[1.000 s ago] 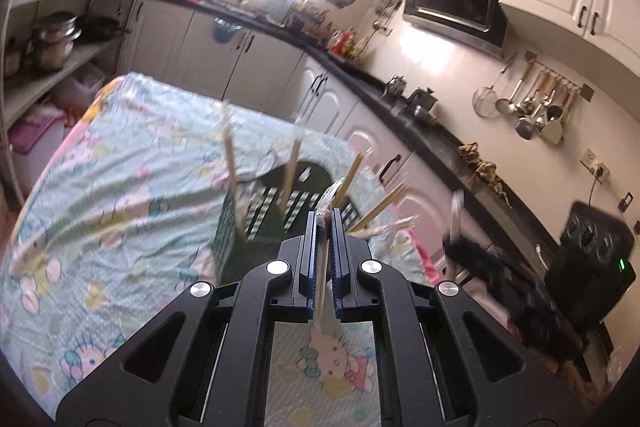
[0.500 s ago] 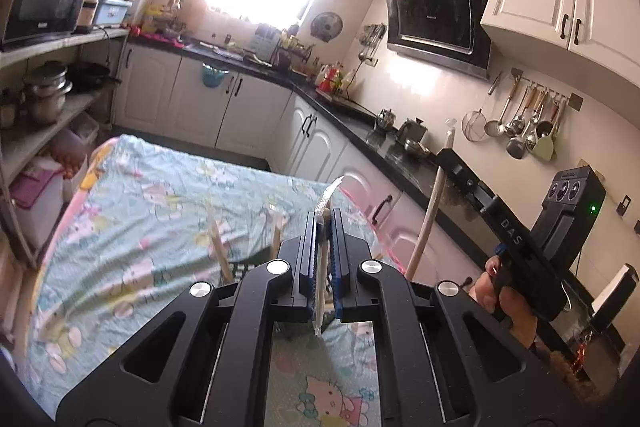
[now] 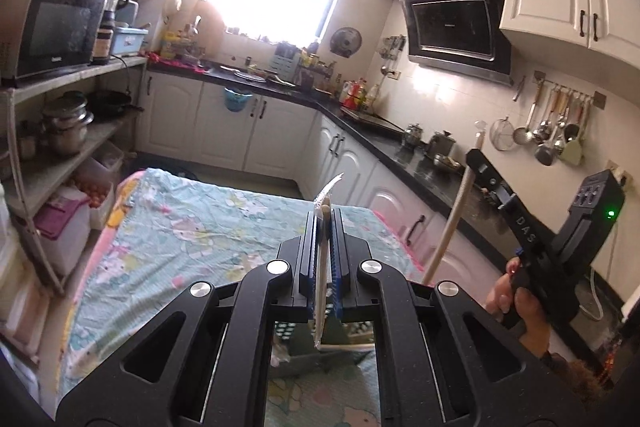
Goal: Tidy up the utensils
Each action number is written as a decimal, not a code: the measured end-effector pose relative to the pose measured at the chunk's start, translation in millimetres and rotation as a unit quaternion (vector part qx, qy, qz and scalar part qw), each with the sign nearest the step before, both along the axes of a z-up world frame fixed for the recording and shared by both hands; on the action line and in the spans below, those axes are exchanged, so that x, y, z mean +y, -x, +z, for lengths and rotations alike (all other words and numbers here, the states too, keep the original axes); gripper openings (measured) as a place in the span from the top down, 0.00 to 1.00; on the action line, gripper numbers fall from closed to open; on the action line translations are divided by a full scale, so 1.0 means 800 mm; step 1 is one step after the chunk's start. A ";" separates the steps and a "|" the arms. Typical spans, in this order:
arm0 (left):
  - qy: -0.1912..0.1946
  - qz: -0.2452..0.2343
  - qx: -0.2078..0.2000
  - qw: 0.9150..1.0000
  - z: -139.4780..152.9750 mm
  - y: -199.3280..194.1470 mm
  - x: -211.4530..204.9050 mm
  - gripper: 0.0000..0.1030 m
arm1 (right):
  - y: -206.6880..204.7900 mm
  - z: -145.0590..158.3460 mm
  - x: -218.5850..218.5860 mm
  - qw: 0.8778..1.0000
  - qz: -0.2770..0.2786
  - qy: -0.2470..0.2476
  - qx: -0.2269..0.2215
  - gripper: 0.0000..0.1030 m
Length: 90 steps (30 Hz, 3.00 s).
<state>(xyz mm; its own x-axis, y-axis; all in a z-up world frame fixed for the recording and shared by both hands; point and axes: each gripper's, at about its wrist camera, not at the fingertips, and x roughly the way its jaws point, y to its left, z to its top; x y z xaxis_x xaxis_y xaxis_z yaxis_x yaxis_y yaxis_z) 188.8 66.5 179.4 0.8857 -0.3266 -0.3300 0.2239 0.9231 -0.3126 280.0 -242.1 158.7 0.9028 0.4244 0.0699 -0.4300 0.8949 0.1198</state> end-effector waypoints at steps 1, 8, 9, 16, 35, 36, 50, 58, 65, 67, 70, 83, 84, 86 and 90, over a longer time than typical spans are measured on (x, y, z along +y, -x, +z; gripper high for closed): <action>-0.003 0.004 0.000 1.000 -0.002 -0.003 0.000 0.97 | -0.001 -0.003 0.000 1.000 -0.003 -0.001 -0.001 0.90; -0.016 0.022 0.003 1.000 -0.024 -0.014 -0.002 0.97 | -0.017 -0.033 0.003 1.000 -0.023 0.002 0.008 0.90; -0.019 0.025 0.005 1.000 -0.028 -0.015 -0.003 0.97 | -0.020 -0.036 0.005 1.000 -0.025 0.003 0.011 0.90; -0.024 0.035 0.012 0.999 -0.052 -0.024 -0.004 0.97 | -0.030 -0.064 0.013 0.999 -0.039 0.004 0.024 0.90; -0.041 0.020 0.037 0.998 -0.095 -0.035 -0.026 0.97 | -0.032 -0.109 0.017 0.997 -0.038 -0.002 0.067 0.77; -0.041 0.019 0.038 0.998 -0.096 -0.035 -0.026 0.97 | -0.031 -0.110 0.014 0.997 -0.037 -0.006 0.070 0.74; -0.037 0.016 0.042 0.998 -0.093 -0.018 -0.025 0.60 | 0.000 -0.106 -0.026 0.993 -0.012 -0.023 0.116 0.51; -0.028 0.021 0.034 0.999 -0.080 0.004 -0.023 0.37 | 0.034 -0.102 -0.035 0.991 0.008 -0.004 0.131 0.41; -0.021 0.024 0.027 0.999 -0.074 0.029 -0.020 0.12 | 0.067 -0.097 -0.034 0.991 0.022 0.013 0.133 0.29; -0.021 0.024 0.024 0.999 -0.073 0.034 -0.019 0.10 | 0.075 -0.095 -0.033 0.991 0.025 0.018 0.132 0.26; -0.024 0.022 0.021 0.999 -0.072 0.045 -0.019 0.10 | 0.092 -0.094 -0.030 0.991 0.028 0.029 0.127 0.22; -0.037 0.031 0.022 0.999 -0.080 0.089 -0.014 0.10 | 0.139 -0.097 -0.022 0.990 0.026 0.062 0.122 0.10; -0.038 0.032 0.023 0.999 -0.082 0.092 -0.014 0.10 | 0.141 -0.098 -0.022 0.990 0.026 0.063 0.123 0.09; -0.041 0.032 0.028 0.998 -0.087 0.096 -0.015 0.10 | 0.146 -0.102 -0.022 0.989 0.023 0.067 0.126 0.09; -0.046 0.033 0.038 0.998 -0.098 0.105 -0.018 0.10 | 0.154 -0.114 -0.022 0.988 0.015 0.075 0.137 0.07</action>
